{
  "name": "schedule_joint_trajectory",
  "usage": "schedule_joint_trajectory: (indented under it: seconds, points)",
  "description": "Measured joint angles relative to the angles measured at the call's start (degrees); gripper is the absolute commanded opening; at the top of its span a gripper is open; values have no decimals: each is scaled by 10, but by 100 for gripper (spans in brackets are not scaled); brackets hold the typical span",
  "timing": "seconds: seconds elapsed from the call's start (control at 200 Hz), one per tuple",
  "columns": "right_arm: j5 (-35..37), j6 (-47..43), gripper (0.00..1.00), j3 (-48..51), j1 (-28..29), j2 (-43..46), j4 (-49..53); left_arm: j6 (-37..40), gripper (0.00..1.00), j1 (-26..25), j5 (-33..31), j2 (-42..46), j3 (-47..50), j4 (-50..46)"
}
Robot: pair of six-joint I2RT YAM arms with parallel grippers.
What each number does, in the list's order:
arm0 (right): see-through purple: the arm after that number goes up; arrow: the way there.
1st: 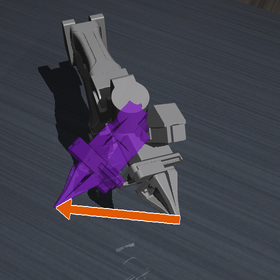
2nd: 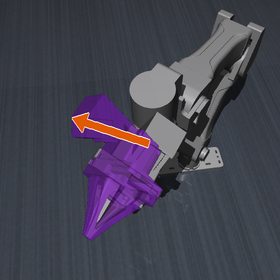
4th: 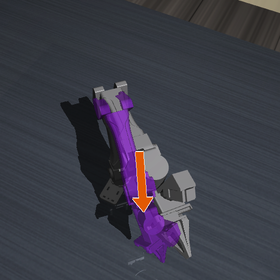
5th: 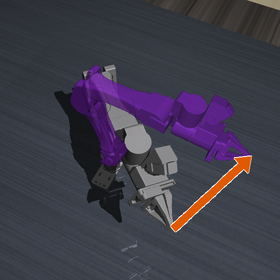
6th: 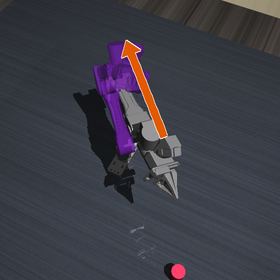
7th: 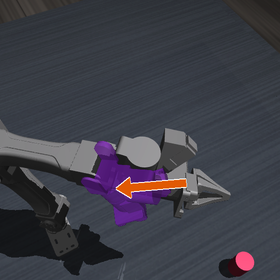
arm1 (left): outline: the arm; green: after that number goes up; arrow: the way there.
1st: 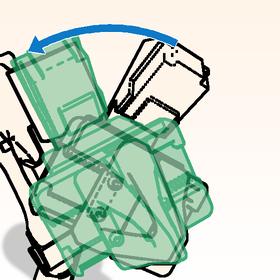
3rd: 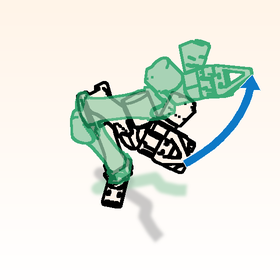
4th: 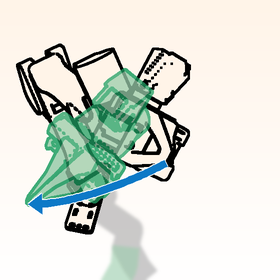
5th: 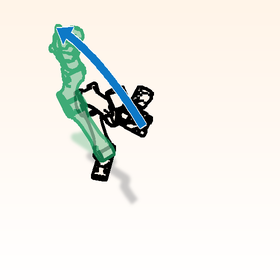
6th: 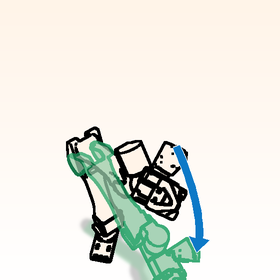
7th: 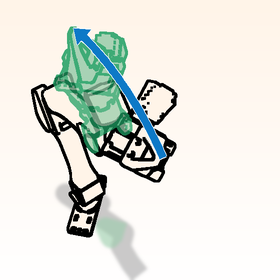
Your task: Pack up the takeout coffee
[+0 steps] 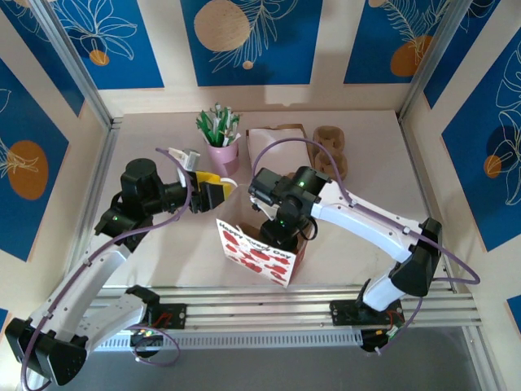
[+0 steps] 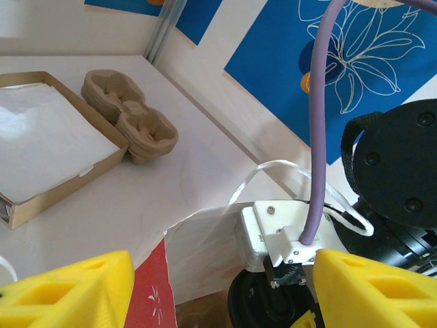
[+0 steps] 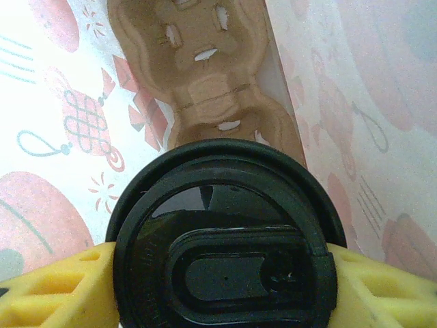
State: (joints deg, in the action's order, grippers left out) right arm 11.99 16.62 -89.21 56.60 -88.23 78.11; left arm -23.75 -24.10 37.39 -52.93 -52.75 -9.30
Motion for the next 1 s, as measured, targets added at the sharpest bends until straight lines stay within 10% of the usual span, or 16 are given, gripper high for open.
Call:
schedule_joint_trajectory:
  seconds: [1.0]
  points:
    - [0,0,42,-116,-16,27,66,0,71,0,12,0,0,1]
